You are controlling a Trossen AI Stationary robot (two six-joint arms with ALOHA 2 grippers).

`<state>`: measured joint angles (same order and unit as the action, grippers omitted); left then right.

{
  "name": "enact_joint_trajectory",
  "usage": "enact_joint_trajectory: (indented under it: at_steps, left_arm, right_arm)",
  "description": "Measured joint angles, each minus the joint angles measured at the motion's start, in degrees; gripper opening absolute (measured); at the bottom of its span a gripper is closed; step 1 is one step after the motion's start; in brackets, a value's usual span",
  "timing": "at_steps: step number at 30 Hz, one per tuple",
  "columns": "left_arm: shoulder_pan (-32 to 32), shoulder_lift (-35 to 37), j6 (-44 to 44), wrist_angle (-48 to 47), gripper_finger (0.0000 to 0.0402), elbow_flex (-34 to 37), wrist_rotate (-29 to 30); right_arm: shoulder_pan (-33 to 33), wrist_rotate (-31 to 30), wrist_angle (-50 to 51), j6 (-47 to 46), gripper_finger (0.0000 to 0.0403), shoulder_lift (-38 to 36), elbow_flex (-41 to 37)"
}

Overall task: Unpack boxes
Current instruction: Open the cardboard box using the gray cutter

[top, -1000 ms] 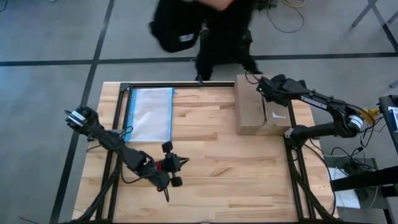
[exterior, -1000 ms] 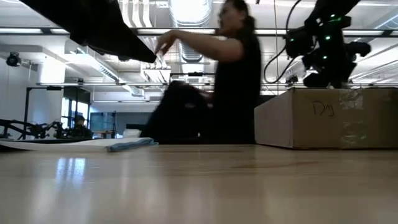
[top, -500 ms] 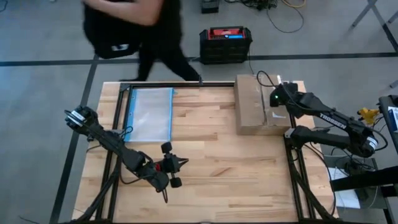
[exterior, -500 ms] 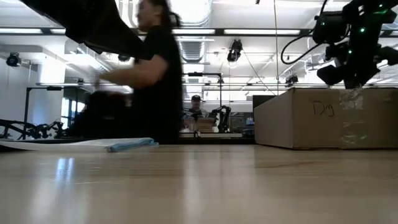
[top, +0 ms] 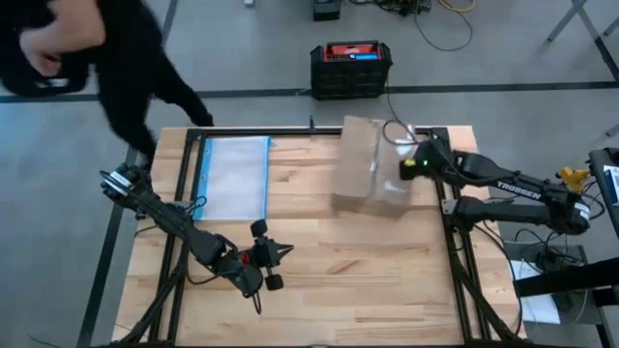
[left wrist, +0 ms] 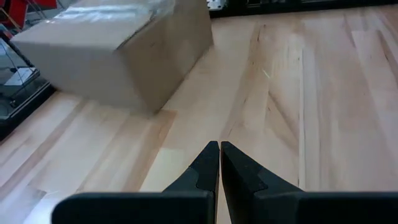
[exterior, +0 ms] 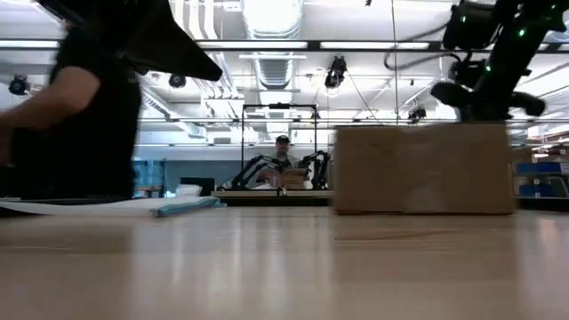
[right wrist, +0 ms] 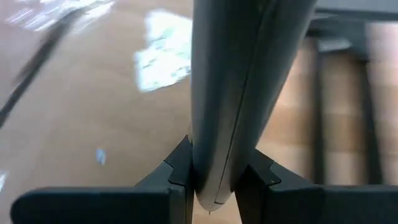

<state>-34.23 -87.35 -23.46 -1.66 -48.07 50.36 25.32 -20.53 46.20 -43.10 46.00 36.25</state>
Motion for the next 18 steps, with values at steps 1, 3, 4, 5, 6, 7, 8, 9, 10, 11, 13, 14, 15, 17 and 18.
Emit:
enact_joint_trajectory:
  at_steps: [1,3,4,5,6,7,8,9,10,11,13,14,15,17,18]
  left_arm:
    - [0.55,0.17,0.13,-0.82,0.0,0.0,0.26]
    - [2.08,0.71,0.16,-3.99,0.0,0.0,0.77]
    - [3.2,1.13,-0.31,-6.61,0.0,0.0,1.06]
    - [4.64,1.64,-1.16,-9.27,0.0,0.0,1.2]
    - [6.35,2.23,-2.48,-12.23,0.0,0.0,1.19]
    - [8.38,2.88,-4.18,-14.94,0.0,0.0,1.16]
    - [10.7,3.41,-5.8,-17.05,0.0,0.0,1.03]
    - [12.92,3.91,-6.81,-18.13,0.0,0.0,0.18]
    - [15.12,4.1,-7.17,-18.35,0.0,0.0,-1.44]
    - [17.04,4.13,-7.06,-17.94,0.0,0.0,-3.3]
    - [19.46,3.65,-6.76,-16.11,0.0,0.0,-6.39]
    - [19.97,3.01,-6.29,-13.99,0.0,0.0,-6.97]
    - [20.07,2.38,-5.4,-12.06,0.0,0.01,-7.0]
    - [20.2,0.73,-3.5,-9.32,0.0,0.15,-5.93]
    - [20.44,0.07,-2.92,-8.71,0.0,0.2,-4.69]
  right_arm:
    - [-2.31,1.25,-0.64,-0.04,0.0057,0.06,0.0]
    - [-6.38,0.95,-0.75,-0.48,0.0057,0.14,0.02]
    - [-7.78,-0.06,-0.73,-0.65,0.0057,0.18,0.02]
    - [-8.68,-1.61,-0.49,-0.78,0.0057,0.18,0.02]
    - [-9.23,-3.72,-0.05,-0.53,0.0057,0.17,0.01]
    - [-9.35,-5.82,0.19,0.23,0.0057,0.19,0.0]
    - [-9.25,-8.0,0.34,1.11,0.0057,0.24,-0.03]
    - [-8.74,-10.0,0.43,2.81,0.0057,0.26,-0.05]
    - [-7.81,-11.66,0.48,4.75,0.0057,0.21,-0.05]
    - [-6.52,-12.86,0.9,6.36,0.0057,0.17,0.2]
    - [-3.35,-13.84,3.12,7.96,0.0057,0.3,1.72]
    - [-1.65,-14.25,3.27,8.2,0.0057,0.34,2.39]
    - [-0.09,-14.41,2.96,8.87,0.0057,0.44,2.8]
    - [2.56,-14.53,2.81,10.28,0.0057,1.17,3.1]
    - [3.75,-14.56,2.92,10.63,0.0057,1.73,3.1]
